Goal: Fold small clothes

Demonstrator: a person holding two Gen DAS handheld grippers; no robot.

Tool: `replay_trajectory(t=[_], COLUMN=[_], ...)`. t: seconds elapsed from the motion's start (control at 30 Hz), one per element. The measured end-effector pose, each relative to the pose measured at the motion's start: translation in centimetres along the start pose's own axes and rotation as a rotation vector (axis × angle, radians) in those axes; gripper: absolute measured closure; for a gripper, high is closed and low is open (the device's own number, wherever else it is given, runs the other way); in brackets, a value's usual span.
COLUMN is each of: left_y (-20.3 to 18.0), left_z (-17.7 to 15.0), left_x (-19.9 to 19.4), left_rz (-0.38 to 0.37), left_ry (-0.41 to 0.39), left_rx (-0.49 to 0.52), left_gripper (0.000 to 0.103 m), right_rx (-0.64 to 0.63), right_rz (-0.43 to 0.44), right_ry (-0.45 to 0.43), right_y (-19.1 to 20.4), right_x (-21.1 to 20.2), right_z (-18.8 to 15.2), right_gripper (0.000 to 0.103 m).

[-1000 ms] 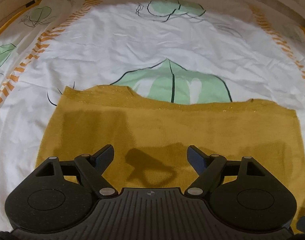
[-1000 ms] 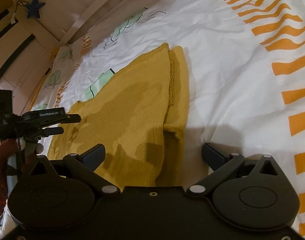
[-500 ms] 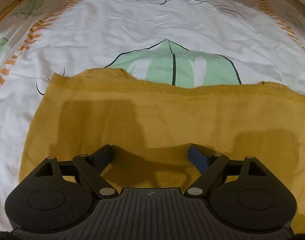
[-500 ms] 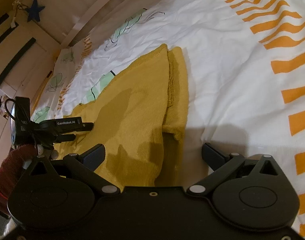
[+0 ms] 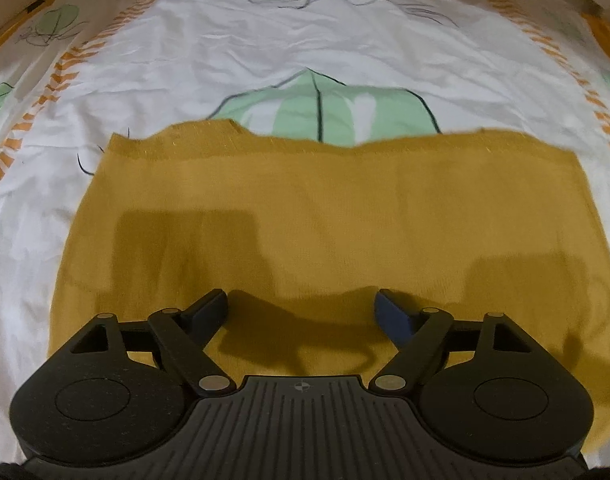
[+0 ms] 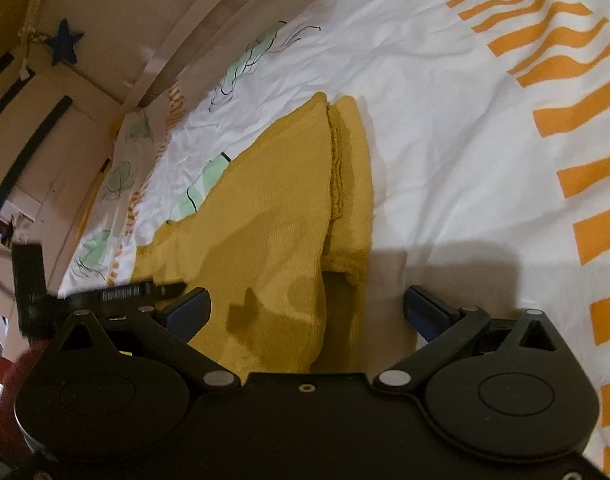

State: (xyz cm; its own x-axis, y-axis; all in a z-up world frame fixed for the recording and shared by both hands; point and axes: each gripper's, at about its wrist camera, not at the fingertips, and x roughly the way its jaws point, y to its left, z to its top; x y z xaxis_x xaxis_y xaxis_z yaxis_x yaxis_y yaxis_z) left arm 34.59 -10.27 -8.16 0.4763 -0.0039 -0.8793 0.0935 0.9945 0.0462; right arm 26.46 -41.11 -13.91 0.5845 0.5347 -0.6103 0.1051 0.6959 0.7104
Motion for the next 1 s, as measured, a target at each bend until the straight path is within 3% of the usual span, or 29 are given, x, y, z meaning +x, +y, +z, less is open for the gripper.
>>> replay_trajectory(t=[0.23, 0.47, 0.7, 0.87, 1.0], left_y=[0.6, 0.6, 1.2, 3.9, 7.1], left_z=[-2.8, -4.8, -6.6, -6.6, -5.4], left_x=[-0.7, -1.6, -3.0, -4.8, -6.4], left_rz=[-0.056, -0.075, -0.145, -0.211, -0.204], left_ry=[0.039, 0.018, 0.017, -0.001, -0.054], left_rx=[0.004, 0.015, 0.030, -0.047, -0.088], left_gripper=[0.022, 0.023, 0.023, 0.024, 0.024], right_rx=[0.041, 0.088, 0.101, 0.074, 0.071], right_rz=[0.026, 0.085, 0.127, 0.131, 0.137], right_ry=[-0.007, -0.026, -0.055, -0.071, -0.081], right_y=[-0.6, -1.5, -1.8, -1.6, -1.7], right_x=[0.0, 0.3, 0.6, 0.6, 0.6], right_z=[0.3, 0.9, 1.2, 1.0, 0.9], right_gripper=[0.000, 0.000, 0.000, 0.000, 0.000])
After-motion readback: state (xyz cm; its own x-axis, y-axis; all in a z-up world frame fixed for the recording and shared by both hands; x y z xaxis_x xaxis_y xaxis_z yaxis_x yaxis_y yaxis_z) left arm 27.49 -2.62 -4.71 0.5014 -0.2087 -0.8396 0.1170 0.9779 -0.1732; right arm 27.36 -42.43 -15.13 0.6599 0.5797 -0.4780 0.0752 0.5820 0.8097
